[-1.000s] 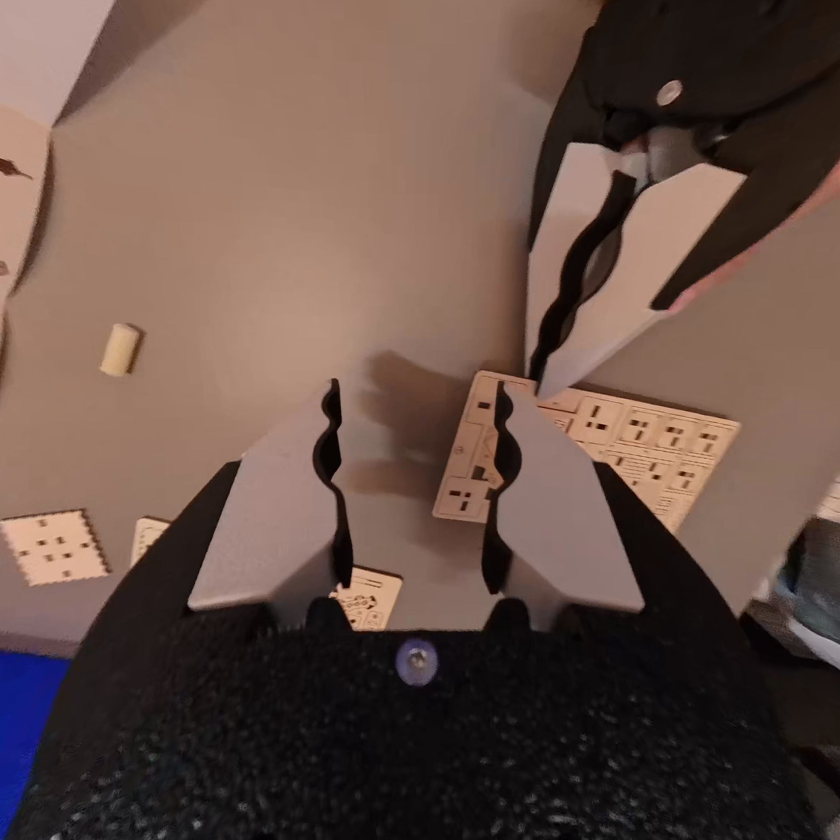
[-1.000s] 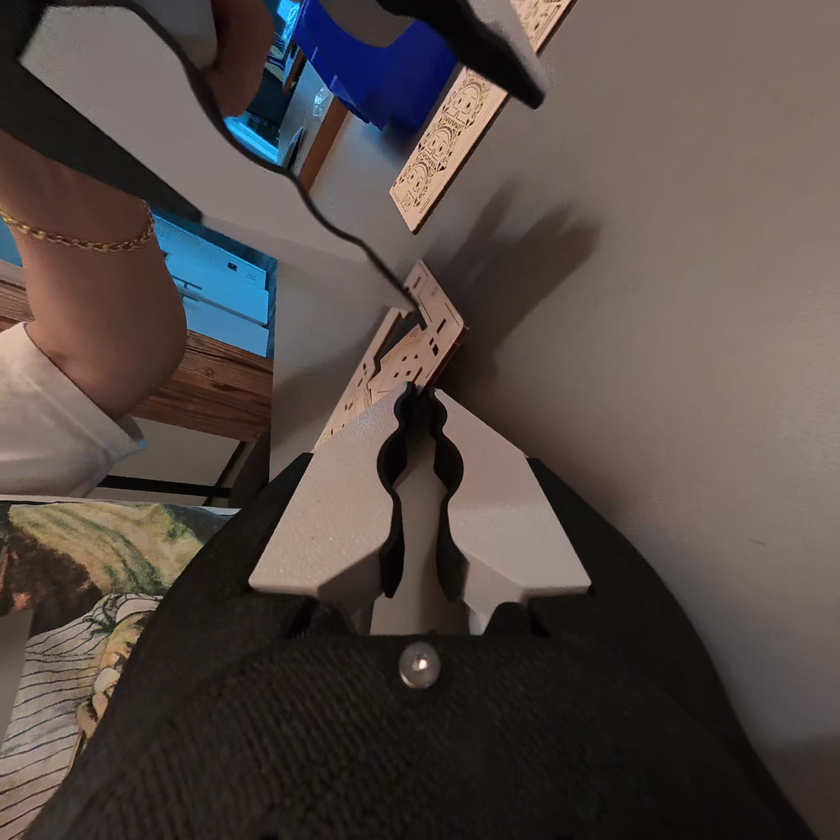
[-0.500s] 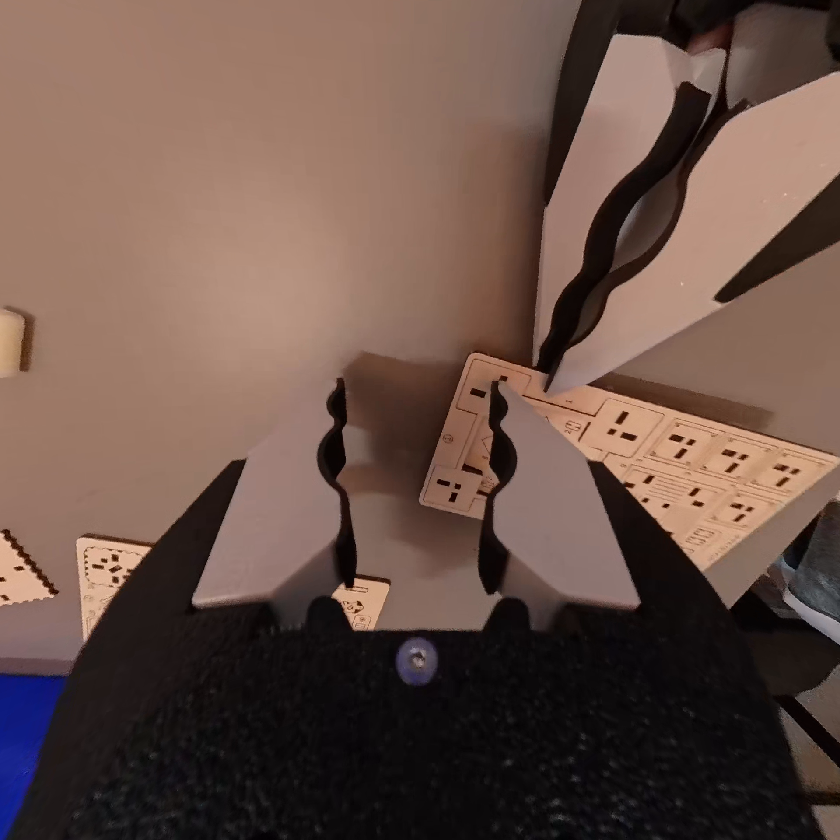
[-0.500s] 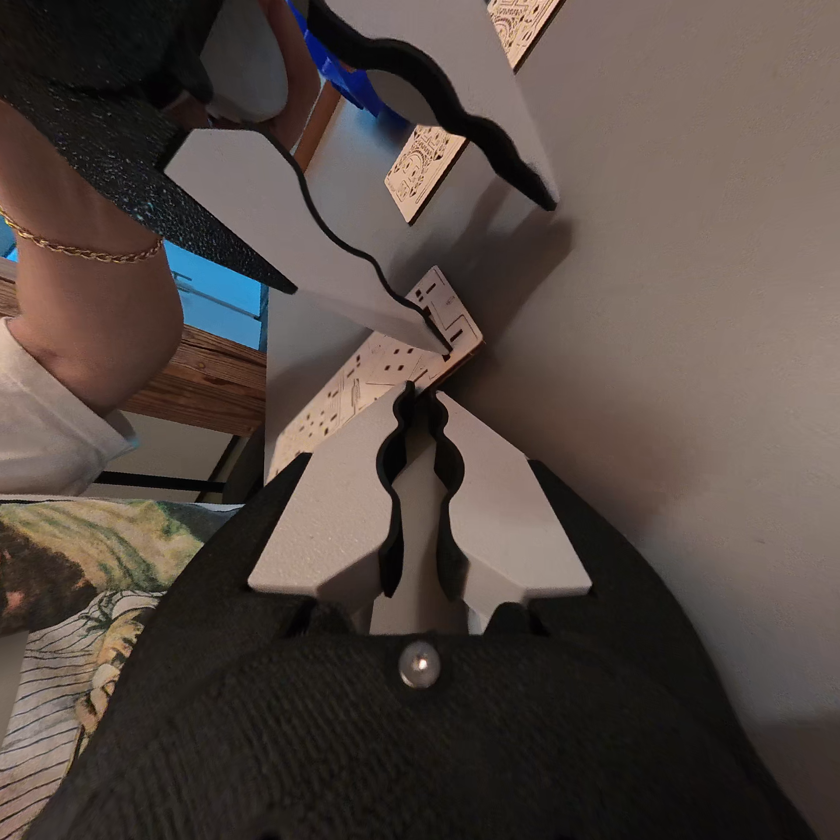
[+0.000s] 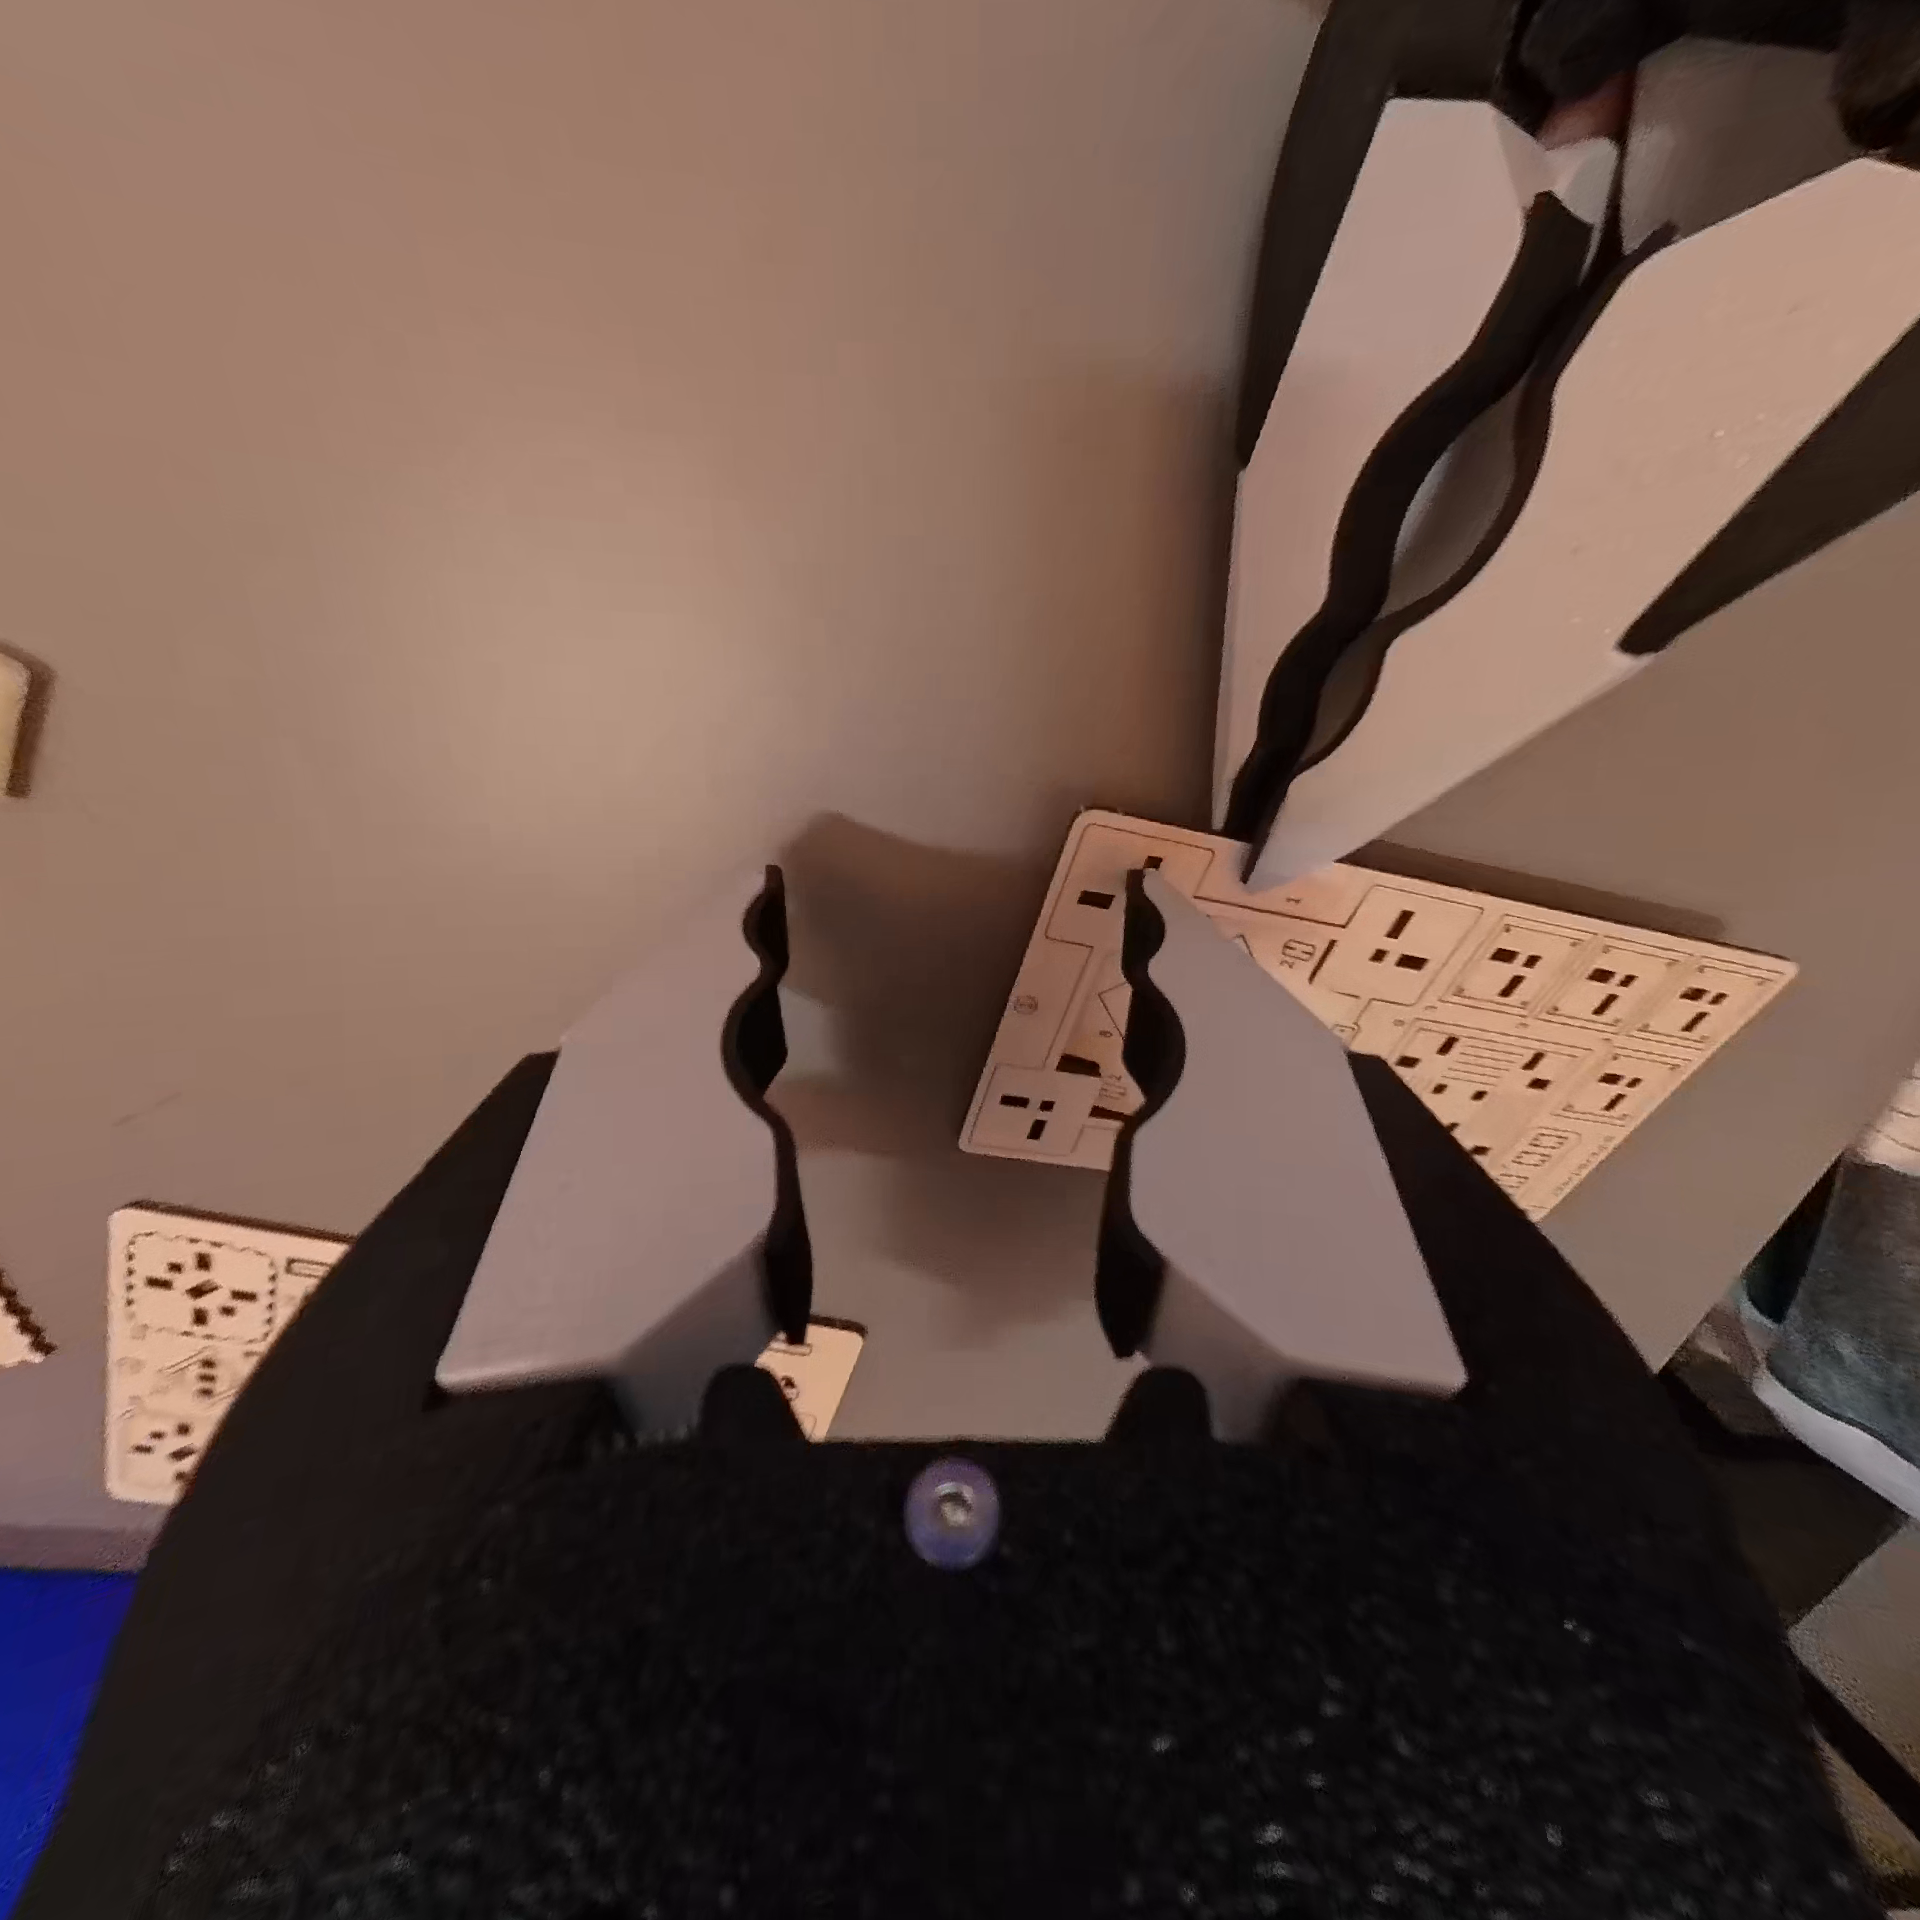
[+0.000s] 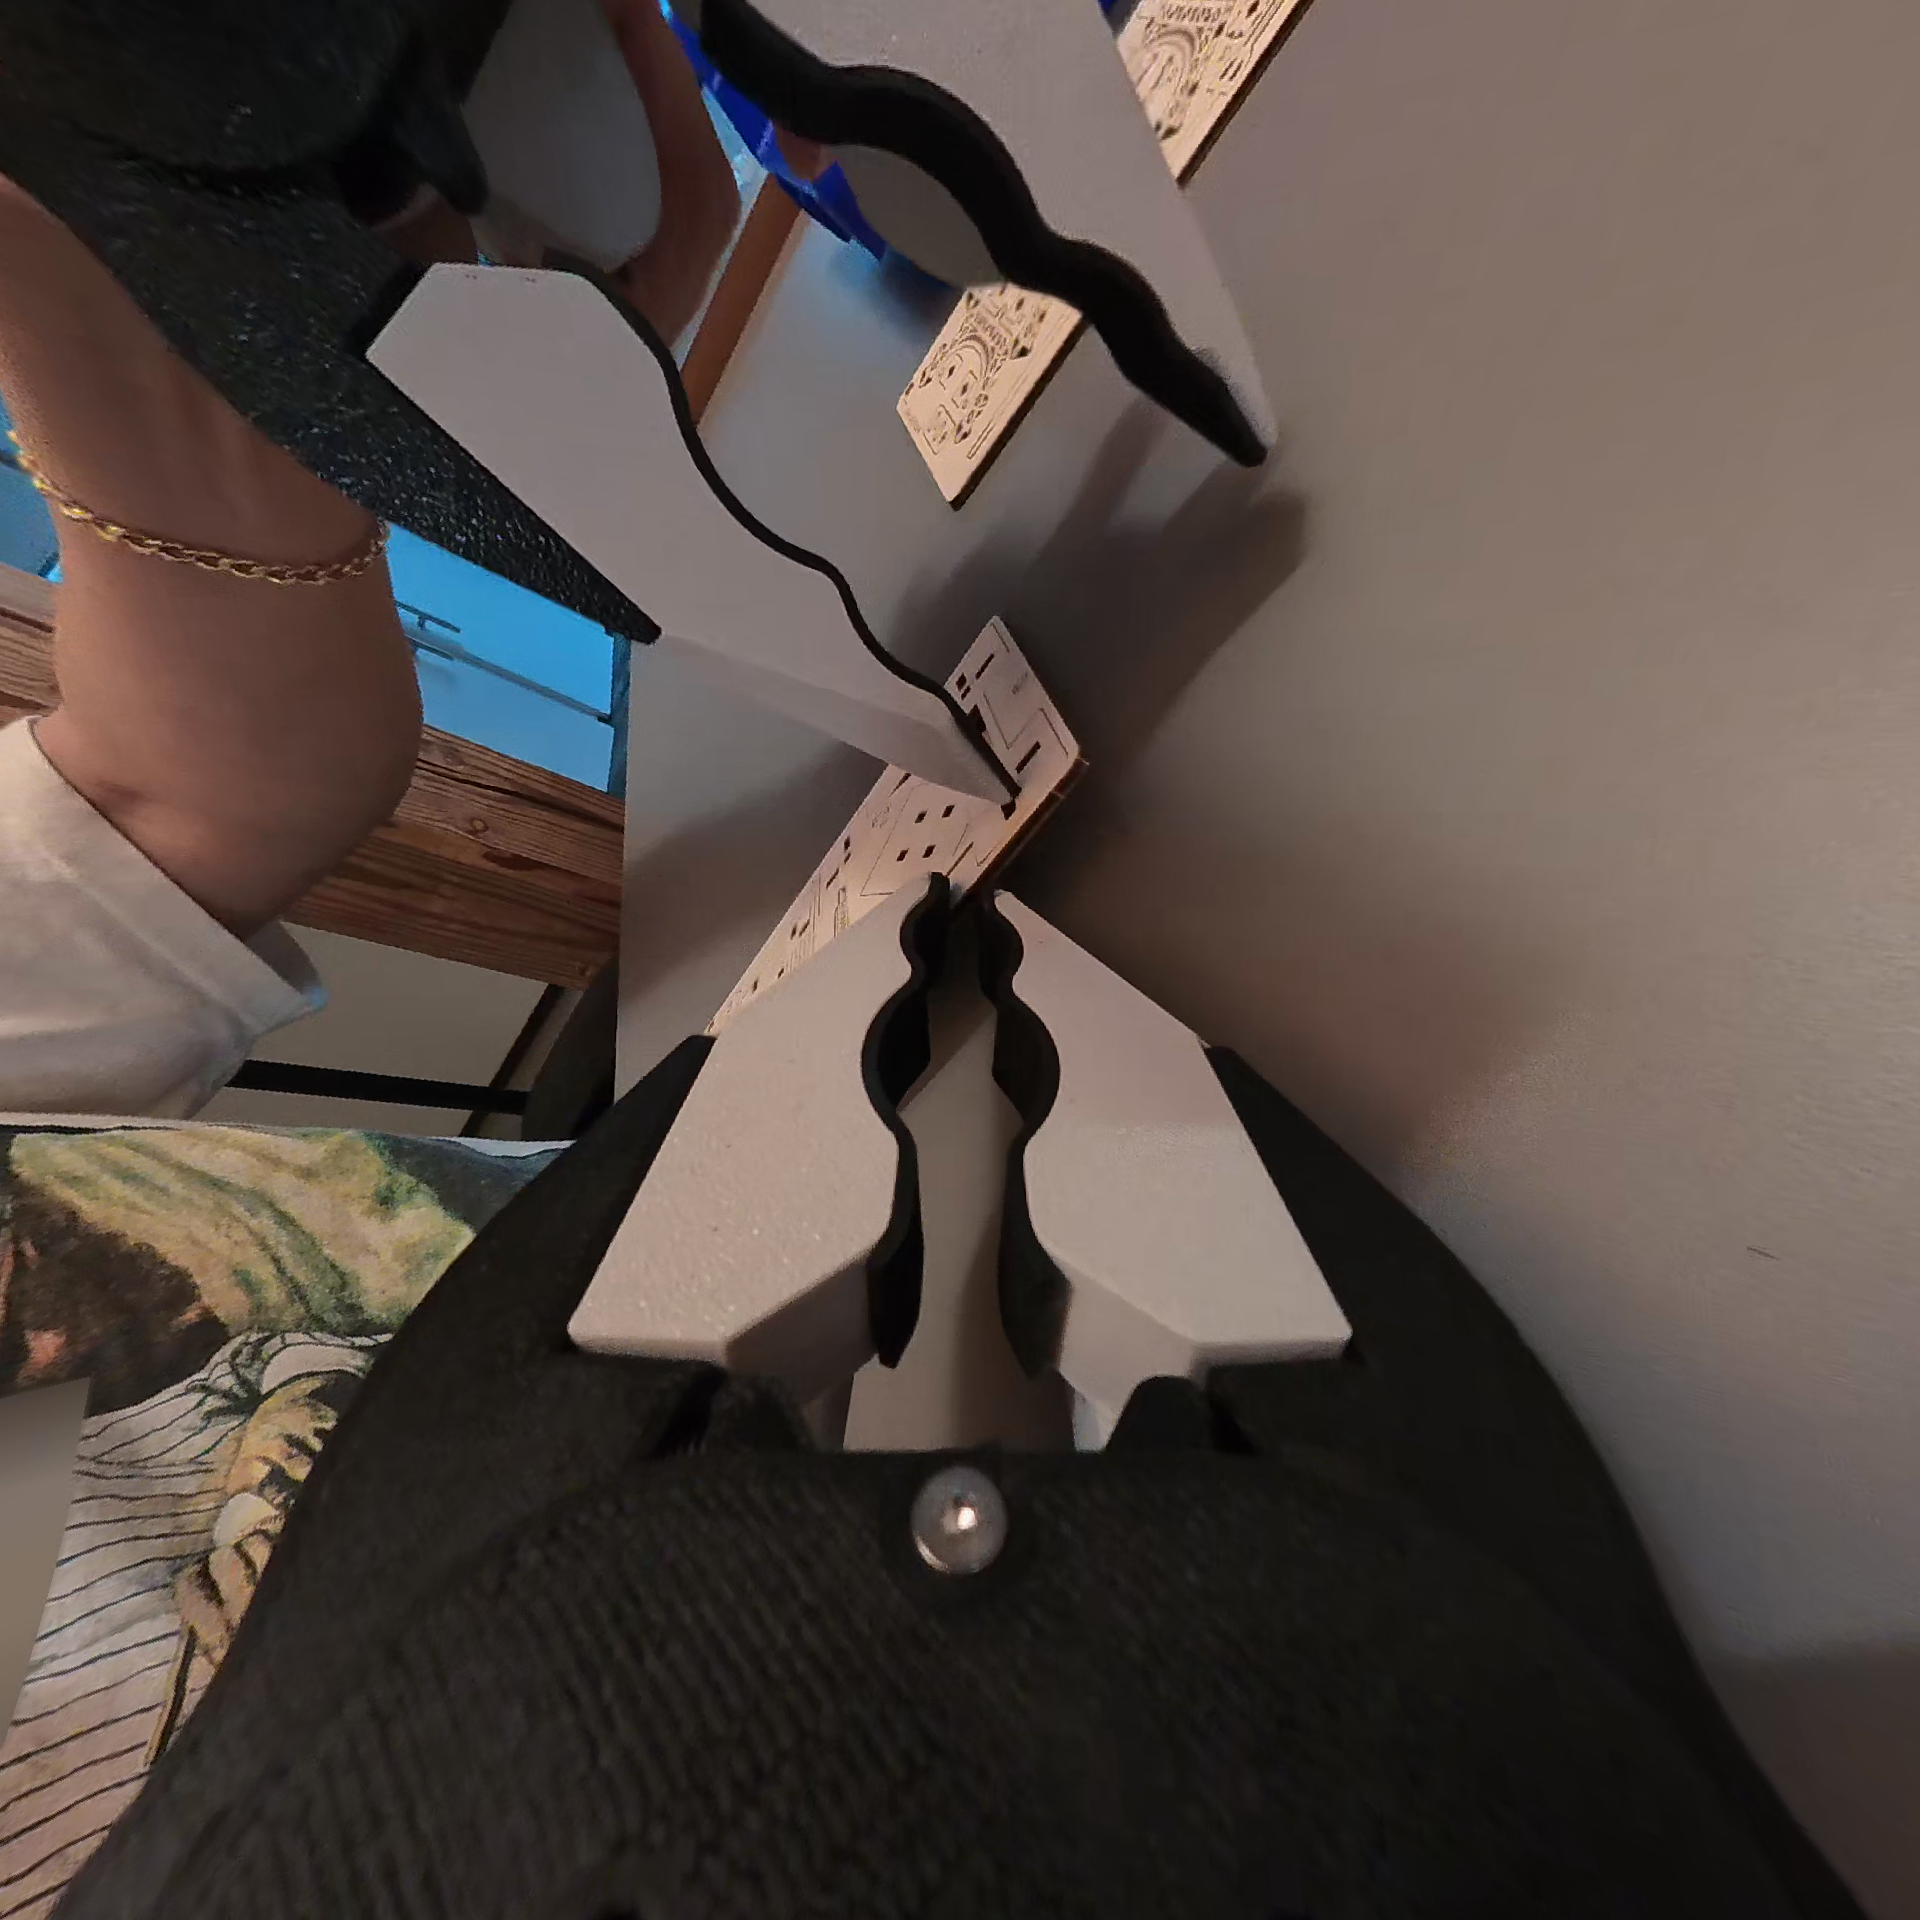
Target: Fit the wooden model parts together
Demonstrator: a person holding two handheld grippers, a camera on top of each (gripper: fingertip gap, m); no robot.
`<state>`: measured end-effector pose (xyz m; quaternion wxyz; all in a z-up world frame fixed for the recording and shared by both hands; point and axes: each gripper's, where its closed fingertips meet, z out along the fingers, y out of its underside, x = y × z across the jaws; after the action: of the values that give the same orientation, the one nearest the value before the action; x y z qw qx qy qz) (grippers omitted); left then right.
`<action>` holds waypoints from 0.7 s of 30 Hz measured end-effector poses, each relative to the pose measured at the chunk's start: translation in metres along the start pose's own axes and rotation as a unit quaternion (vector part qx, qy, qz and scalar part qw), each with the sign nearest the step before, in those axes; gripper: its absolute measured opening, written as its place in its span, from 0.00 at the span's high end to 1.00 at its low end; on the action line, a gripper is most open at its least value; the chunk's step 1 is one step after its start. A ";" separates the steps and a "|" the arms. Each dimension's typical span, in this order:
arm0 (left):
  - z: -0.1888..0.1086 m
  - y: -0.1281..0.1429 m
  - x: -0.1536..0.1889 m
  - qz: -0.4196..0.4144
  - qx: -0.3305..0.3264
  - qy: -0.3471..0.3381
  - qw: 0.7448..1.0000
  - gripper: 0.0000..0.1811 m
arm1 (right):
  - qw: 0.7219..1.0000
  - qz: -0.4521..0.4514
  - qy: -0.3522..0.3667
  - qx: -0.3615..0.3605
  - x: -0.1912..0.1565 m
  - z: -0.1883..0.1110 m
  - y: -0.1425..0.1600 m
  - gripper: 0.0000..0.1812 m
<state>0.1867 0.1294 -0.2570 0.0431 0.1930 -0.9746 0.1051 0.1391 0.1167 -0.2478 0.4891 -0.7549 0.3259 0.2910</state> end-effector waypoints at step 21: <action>-0.058 0.023 0.054 -0.010 0.094 0.408 0.908 1.00 | 0.988 -0.054 -0.129 0.063 -0.041 -0.020 -0.014 0.99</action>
<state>0.1304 0.1430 -0.1985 0.4195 0.1463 -0.8558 0.2651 0.1272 0.1111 -0.2025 0.5884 -0.6954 0.2366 0.3380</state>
